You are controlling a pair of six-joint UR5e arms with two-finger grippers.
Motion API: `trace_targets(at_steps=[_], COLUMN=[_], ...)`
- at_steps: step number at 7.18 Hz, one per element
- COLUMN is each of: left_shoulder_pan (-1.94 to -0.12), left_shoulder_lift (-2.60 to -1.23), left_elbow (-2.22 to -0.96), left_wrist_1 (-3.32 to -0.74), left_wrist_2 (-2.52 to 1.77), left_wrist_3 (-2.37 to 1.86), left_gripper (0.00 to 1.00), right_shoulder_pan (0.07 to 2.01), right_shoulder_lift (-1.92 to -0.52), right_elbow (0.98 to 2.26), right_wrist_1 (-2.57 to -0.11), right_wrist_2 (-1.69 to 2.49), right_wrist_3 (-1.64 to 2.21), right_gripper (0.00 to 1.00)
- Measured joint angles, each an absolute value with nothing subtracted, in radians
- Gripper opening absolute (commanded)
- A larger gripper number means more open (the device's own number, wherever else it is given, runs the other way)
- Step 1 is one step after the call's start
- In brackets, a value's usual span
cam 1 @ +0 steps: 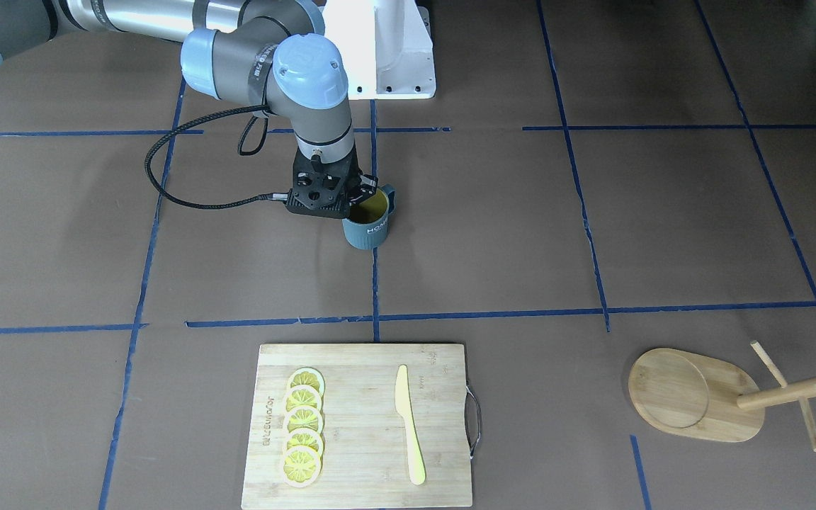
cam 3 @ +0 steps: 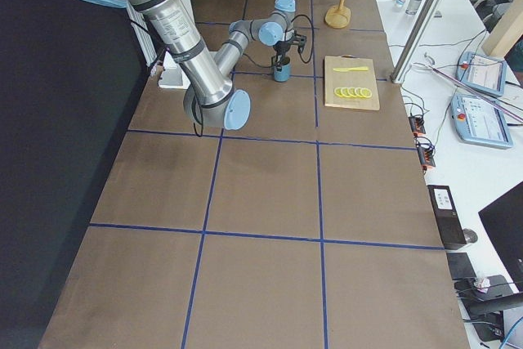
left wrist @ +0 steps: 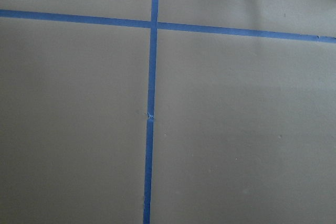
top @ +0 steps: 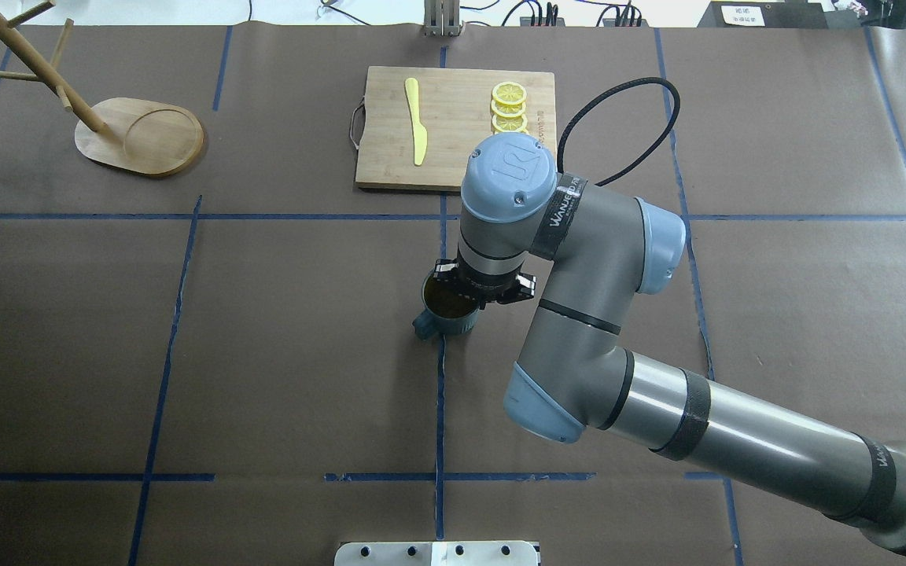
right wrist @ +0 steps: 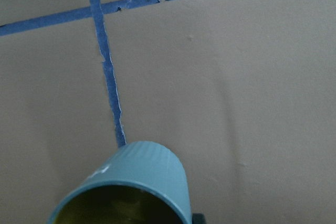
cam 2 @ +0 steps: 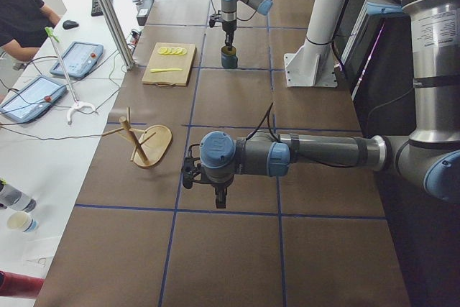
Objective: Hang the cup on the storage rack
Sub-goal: 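Carry the teal mug toward the table center and stand it upright, then open the right gripper and lift it away from the upright mug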
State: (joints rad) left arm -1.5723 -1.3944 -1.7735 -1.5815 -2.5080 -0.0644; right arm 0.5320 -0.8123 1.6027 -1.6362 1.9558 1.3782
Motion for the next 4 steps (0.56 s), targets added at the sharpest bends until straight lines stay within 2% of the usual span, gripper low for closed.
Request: trace_targets(at_steps=[1, 2, 4], left_shoulder_pan=[-1.572, -1.572, -1.565], left_shoulder_lift=[-1.394, -1.395, -1.395], left_elbow=[-1.775, -1.777, -1.785], left_wrist_1=[-1.582, -1.583, -1.63], left_wrist_2=[-2.508, -2.509, -2.521], left_wrist_3=[-0.064, -0.063, -0.064], left_gripper=[1.0, 1.0, 1.0], right_shoulder_pan=[0.532, 0.532, 0.553], right_shoulder_lift=[-0.811, -0.809, -0.809], right_elbow=[1.601, 1.6, 1.611], right_wrist_1=[-1.635, -1.634, -1.617], right_wrist_2=[1.956, 1.957, 1.98], right_wrist_3=[1.38, 1.378, 1.371], right_gripper=[0.91, 1.0, 1.0])
